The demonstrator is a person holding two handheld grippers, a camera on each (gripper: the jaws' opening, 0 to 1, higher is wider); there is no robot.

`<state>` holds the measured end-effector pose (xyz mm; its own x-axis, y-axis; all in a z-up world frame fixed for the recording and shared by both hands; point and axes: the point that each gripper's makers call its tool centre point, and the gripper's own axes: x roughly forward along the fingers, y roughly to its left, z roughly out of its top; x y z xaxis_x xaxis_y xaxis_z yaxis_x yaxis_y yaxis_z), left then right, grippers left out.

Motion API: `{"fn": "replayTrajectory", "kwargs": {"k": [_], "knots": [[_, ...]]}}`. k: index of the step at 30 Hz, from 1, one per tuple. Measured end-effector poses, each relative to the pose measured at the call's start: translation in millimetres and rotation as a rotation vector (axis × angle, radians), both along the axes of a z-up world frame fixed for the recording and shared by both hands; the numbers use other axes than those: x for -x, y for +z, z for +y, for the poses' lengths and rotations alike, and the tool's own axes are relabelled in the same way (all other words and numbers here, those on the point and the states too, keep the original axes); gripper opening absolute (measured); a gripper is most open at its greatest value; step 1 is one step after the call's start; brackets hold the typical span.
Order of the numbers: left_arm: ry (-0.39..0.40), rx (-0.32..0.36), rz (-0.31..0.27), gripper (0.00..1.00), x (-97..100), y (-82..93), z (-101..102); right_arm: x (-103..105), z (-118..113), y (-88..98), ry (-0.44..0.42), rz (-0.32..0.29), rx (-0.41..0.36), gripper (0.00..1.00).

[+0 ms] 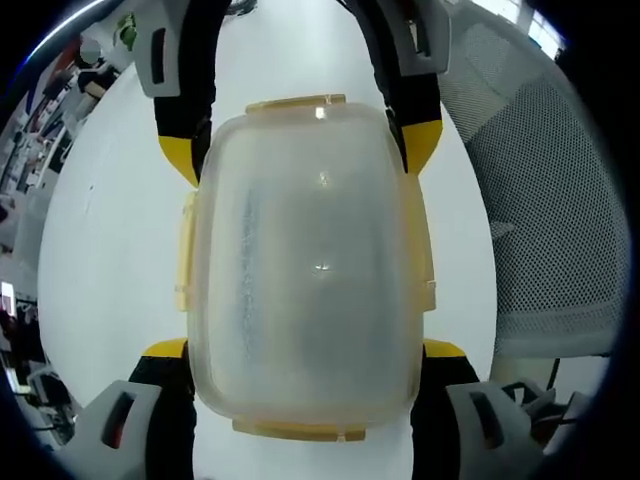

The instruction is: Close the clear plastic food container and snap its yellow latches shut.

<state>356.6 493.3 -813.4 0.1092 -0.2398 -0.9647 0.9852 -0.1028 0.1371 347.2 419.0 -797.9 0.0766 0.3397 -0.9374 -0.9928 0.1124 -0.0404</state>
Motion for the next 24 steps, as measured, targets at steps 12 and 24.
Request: {"fn": "replayTrajectory", "kwargs": {"k": [12,24], "knots": [[-0.003,-0.002,0.0,0.9,-13.9,-0.4,-1.7,-12.7,-1.1,-0.5,-0.006,-0.002,-0.007,0.81],[-0.001,-0.006,0.0,0.9,-27.3,0.0,-2.6,-26.9,-1.9,-0.4,-0.008,-0.005,-0.006,0.81]]}}
